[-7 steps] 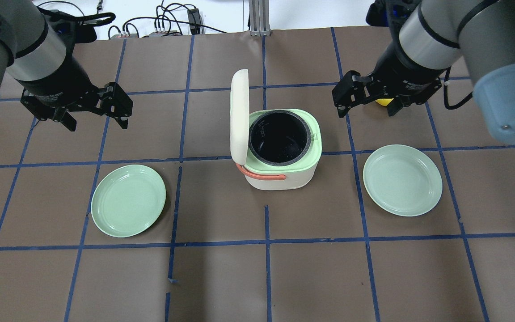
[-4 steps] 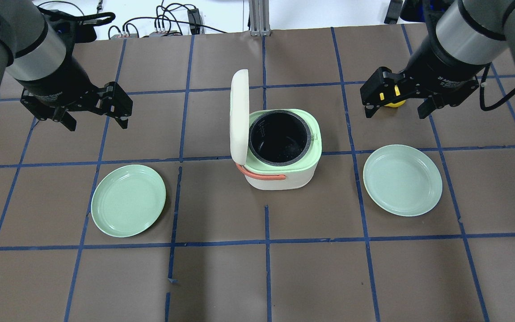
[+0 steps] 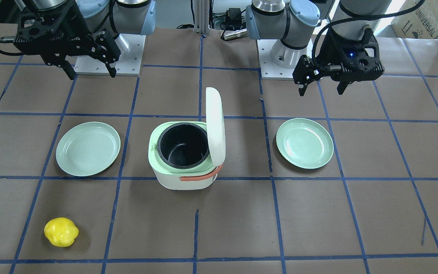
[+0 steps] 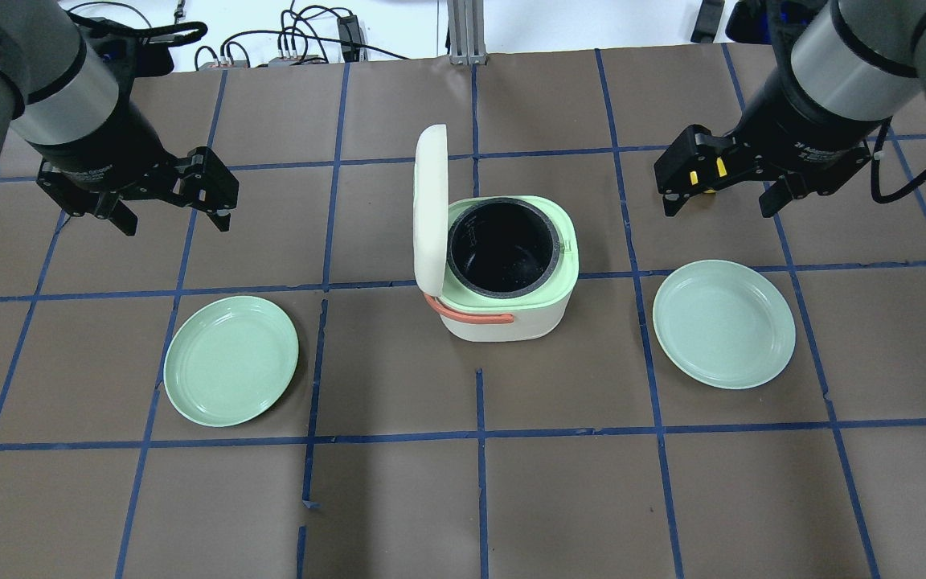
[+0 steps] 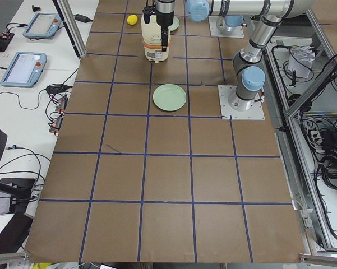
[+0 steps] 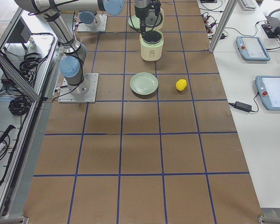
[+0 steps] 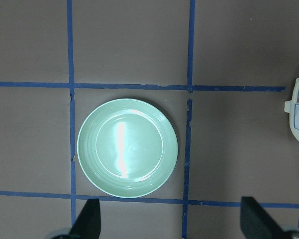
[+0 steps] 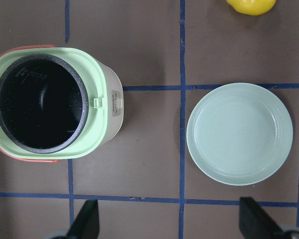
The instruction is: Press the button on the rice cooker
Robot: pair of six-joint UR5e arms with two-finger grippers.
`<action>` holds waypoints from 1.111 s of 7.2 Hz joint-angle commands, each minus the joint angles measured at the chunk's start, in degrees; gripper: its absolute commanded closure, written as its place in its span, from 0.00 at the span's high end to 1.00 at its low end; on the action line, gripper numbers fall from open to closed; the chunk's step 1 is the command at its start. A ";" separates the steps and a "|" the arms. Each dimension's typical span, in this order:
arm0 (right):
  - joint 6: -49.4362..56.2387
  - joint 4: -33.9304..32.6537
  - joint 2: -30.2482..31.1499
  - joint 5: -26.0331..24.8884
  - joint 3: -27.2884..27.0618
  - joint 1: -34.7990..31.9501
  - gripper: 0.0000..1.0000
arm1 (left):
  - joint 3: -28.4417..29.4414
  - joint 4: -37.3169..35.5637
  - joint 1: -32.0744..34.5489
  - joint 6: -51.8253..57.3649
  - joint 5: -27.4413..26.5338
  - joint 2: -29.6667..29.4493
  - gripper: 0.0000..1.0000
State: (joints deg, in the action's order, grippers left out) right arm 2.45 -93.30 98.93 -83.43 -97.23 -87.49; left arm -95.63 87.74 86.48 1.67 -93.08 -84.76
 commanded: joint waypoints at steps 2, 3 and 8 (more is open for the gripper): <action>0.28 -1.26 -3.65 0.11 3.35 -0.04 1.00 | 0.00 0.06 0.00 0.00 0.00 0.03 1.00; 0.45 -1.27 -6.09 -0.06 5.37 -0.04 0.99 | 0.00 -0.02 0.00 0.00 0.00 0.03 1.00; 0.28 -0.82 -7.96 -0.24 6.80 -0.13 1.00 | -0.09 -0.02 0.00 0.00 0.00 0.03 1.00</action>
State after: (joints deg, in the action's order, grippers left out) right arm 2.70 -93.96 91.16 -83.71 -90.26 -87.69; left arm -95.64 87.72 86.48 1.67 -93.08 -84.73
